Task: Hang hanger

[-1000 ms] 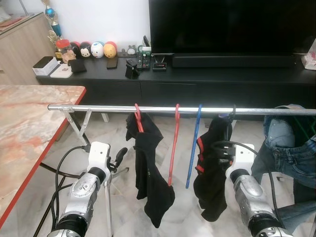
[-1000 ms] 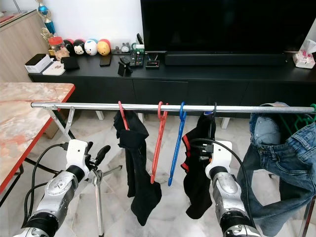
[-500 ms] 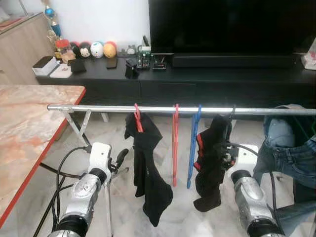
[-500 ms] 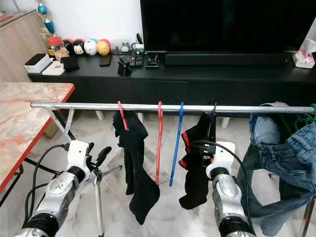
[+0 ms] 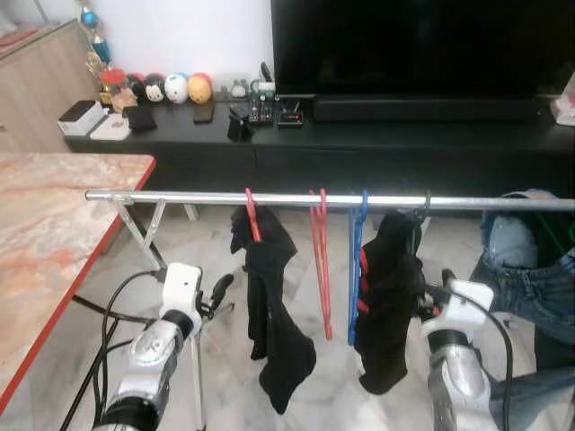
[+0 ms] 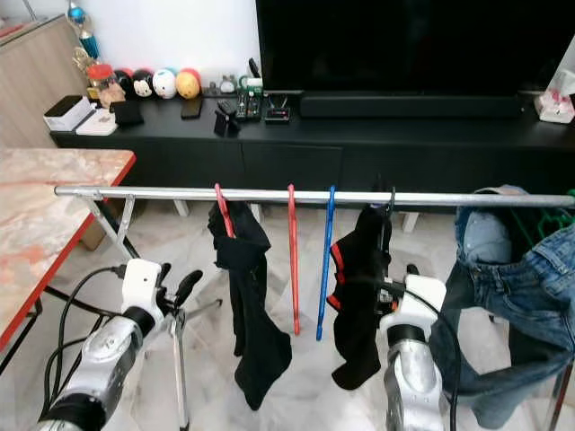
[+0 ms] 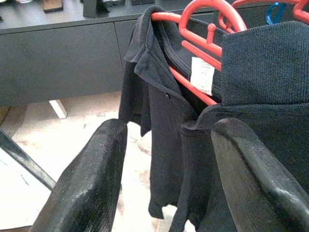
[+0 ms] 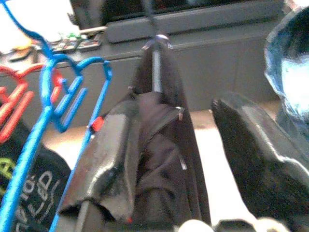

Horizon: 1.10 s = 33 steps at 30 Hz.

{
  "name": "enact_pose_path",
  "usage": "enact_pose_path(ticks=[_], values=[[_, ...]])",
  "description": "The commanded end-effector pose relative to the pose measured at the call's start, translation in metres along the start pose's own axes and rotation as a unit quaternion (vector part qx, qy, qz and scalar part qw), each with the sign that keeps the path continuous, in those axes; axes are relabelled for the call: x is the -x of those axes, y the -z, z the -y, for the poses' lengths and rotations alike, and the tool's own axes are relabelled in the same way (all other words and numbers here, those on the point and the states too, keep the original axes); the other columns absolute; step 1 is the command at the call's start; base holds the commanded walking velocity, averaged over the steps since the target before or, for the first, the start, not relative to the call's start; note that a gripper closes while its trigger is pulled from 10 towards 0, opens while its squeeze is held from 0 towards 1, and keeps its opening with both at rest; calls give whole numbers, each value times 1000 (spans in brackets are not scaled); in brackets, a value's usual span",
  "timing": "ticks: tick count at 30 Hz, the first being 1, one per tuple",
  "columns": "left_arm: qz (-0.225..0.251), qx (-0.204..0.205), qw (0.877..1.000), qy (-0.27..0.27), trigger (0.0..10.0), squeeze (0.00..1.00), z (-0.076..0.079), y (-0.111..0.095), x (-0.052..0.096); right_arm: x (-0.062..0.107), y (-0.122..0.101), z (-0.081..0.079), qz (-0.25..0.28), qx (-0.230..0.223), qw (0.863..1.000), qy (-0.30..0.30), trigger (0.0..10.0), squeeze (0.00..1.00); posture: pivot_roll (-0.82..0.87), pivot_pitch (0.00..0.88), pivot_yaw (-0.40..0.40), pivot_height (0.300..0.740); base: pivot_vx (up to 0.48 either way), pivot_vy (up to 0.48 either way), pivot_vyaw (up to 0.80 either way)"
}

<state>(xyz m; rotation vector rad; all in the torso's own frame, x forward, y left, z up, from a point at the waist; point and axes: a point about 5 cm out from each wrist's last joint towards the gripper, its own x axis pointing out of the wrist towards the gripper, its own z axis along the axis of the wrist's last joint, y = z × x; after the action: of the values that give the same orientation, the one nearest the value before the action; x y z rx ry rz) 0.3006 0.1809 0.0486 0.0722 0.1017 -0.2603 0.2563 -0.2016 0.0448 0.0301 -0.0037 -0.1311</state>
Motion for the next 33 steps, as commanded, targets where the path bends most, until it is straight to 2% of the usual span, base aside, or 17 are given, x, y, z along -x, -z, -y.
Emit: enact_pose_path(ticks=[1, 5, 8, 20, 33], values=[[11, -4, 1000, -1, 10000, 0, -4, -2, 4, 2, -9, -9, 23, 4, 1000, -13, 10000, 0, 50, 0, 49, 740, 0, 0, 0], [9, -1, 1000, -9, 10000, 0, -5, 1, 7, 14, -6, -11, 17, -1, 1000, -8, 10000, 0, 40, 0, 52, 740, 0, 0, 0], [6, 0, 1000, -6, 10000, 0, -2, 3, 8, 16, 0, -9, 5, -4, 1000, 4, 10000, 0, 42, 0, 54, 740, 0, 0, 0], [15, 11, 1000, -12, 10000, 0, 0, 2, 8, 0, -11, -13, 9, 0, 1000, 3, 10000, 0, 34, 11, 48, 740, 0, 0, 0], [16, 7, 1000, -11, 10000, 0, 1, 1, 8, -1, -9, -18, 1, -1, 1000, -3, 10000, 0, 40, 4, 50, 740, 0, 0, 0]])
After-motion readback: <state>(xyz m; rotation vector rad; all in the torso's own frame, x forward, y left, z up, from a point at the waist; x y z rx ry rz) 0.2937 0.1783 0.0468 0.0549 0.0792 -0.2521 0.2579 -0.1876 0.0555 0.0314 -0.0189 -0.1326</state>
